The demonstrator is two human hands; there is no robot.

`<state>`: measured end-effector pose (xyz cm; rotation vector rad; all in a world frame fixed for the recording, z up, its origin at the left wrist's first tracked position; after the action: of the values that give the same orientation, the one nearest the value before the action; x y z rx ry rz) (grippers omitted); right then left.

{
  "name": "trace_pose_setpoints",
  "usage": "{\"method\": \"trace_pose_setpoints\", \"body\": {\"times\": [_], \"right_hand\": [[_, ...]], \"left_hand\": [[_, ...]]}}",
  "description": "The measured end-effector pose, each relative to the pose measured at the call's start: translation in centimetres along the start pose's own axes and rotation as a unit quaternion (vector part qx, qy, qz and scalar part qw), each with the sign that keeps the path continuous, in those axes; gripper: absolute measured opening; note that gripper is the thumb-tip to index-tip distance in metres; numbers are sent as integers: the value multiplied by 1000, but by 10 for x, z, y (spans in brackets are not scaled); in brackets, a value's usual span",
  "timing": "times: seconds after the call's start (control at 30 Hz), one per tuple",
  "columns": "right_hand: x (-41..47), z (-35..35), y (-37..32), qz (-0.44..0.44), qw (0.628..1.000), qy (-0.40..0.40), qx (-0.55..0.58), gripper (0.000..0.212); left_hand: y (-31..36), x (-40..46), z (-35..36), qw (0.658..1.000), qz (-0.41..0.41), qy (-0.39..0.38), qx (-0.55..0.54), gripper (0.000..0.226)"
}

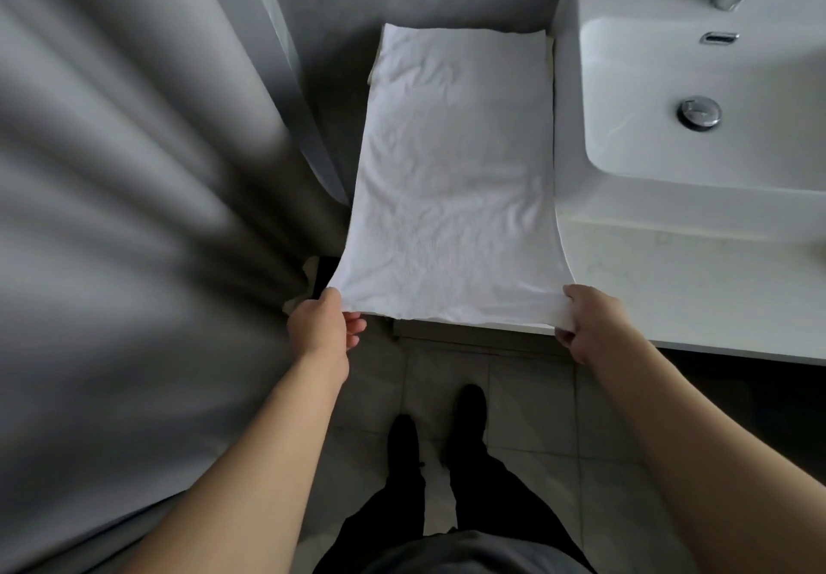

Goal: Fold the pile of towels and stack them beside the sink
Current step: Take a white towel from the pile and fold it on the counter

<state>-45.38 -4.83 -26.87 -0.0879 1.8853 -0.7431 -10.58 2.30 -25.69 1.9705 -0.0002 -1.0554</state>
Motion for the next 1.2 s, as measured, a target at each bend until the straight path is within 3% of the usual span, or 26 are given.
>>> {"method": "trace_pose_setpoints", "body": {"times": [0.13, 0.3, 0.5, 0.63, 0.7, 0.73, 0.8, 0.9, 1.0, 1.13, 1.2], "right_hand": [[-6, 5, -9, 14, 991, -41, 123, 30], [-9, 15, -25, 19, 991, -45, 122, 29], [13, 19, -27, -9, 999, -15, -46, 33], [26, 23, -28, 29, 998, -11, -56, 33], [31, 22, -37, -31, 991, -9, -128, 26], [32, 22, -43, -96, 971, -6, -217, 22], [27, 31, -57, -238, 901, -6, -362, 25], [17, 78, -83, -392, 810, -60, -431, 38], [22, 133, -121, -474, 755, -83, -445, 38], [55, 187, -143, -566, 652, -53, -502, 48], [83, 196, -130, -552, 605, -38, -572, 55]], "left_hand": [[16, -3, 16, 998, 46, -24, -30, 24], [28, 6, 36, 997, 47, -54, 9, 15], [20, 18, 48, 978, 51, -43, 196, 19], [20, 23, 63, 969, 88, -64, 222, 2], [21, 26, 70, 955, 93, -50, 277, 7], [23, 28, 69, 928, 100, -14, 360, 21], [39, 27, 74, 839, 173, 56, 513, 47], [63, 25, 112, 769, 323, 8, 552, 49], [82, 35, 161, 691, 432, -58, 576, 46], [90, 59, 230, 644, 495, -95, 576, 51], [81, 77, 251, 638, 484, -106, 590, 60]]}}
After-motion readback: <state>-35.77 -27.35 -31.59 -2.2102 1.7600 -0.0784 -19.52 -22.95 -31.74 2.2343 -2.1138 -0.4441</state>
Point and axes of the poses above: each hand's wrist, its own x-axis towards the middle knuckle, its own z-axis out of the palm, y = z × x, the point moved 6 cm from there along x, towards the middle knuckle, and after that the axes turned 2 degrees about y, right-handed, at the moved point
